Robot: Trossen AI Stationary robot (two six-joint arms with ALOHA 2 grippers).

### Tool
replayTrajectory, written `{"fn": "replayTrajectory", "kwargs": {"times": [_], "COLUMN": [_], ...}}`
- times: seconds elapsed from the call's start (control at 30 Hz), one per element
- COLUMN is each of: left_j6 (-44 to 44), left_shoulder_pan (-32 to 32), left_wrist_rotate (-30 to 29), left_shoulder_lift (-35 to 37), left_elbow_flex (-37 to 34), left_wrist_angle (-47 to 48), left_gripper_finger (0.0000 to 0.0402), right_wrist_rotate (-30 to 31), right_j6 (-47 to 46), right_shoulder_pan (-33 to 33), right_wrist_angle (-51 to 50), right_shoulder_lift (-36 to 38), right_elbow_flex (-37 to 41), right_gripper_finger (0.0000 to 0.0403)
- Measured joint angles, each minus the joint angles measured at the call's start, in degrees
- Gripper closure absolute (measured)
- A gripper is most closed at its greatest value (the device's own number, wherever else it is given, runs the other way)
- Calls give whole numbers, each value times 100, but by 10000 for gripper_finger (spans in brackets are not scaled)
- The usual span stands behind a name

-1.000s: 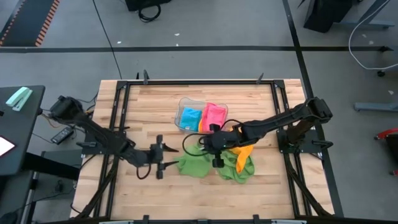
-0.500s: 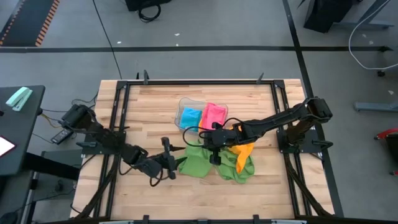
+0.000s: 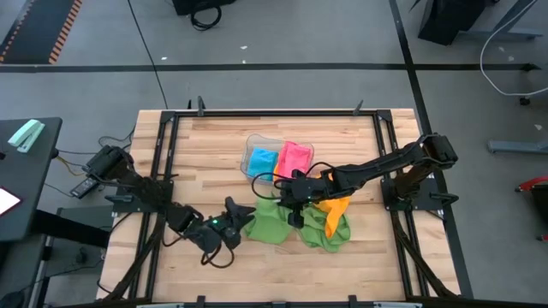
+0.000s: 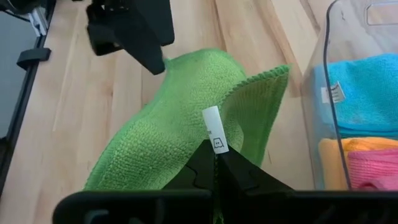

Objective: Fold microfiber towels
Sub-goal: Fold the top green microfiber cloth

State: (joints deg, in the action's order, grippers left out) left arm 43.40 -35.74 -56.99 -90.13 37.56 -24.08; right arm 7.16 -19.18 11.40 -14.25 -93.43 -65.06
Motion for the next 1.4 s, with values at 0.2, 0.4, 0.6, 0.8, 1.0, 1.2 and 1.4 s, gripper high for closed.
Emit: {"fn": "replayTrajectory", "kwargs": {"times": [0.2, 0.4, 0.6, 0.8, 1.0, 1.2, 1.4], "left_j6": [669, 1435, 1202, 498, -868, -1586, -2392], "left_shoulder_pan": [122, 161, 209, 397, 734, 965, 996], "left_wrist_rotate": [0, 2, 0, 187, 1030, 2275, 2911], "left_shoulder_lift": [0, 0, 0, 0, 2, 2, 2], "left_elbow_flex": [-2, -7, -7, -7, 6, 352, 1063], "left_wrist_angle": [1, -119, -884, -1009, -1318, -994, 730], "left_gripper_finger": [213, 227, 272, 379, 366, 361, 393], "right_wrist_rotate": [-97, -152, -234, -295, -260, -249, -229], "right_j6": [-71, -122, -114, 55, 400, 851, 1131], "right_shoulder_pan": [0, 2, 2, 95, 244, 371, 548], "right_wrist_angle": [95, 163, 178, 181, 228, 192, 126], "right_shoulder_lift": [0, 0, 0, 0, 0, 0, 0], "right_elbow_flex": [0, 0, 0, 0, 0, 0, -1], "right_gripper_finger": [393, 393, 393, 393, 393, 393, 393]}}
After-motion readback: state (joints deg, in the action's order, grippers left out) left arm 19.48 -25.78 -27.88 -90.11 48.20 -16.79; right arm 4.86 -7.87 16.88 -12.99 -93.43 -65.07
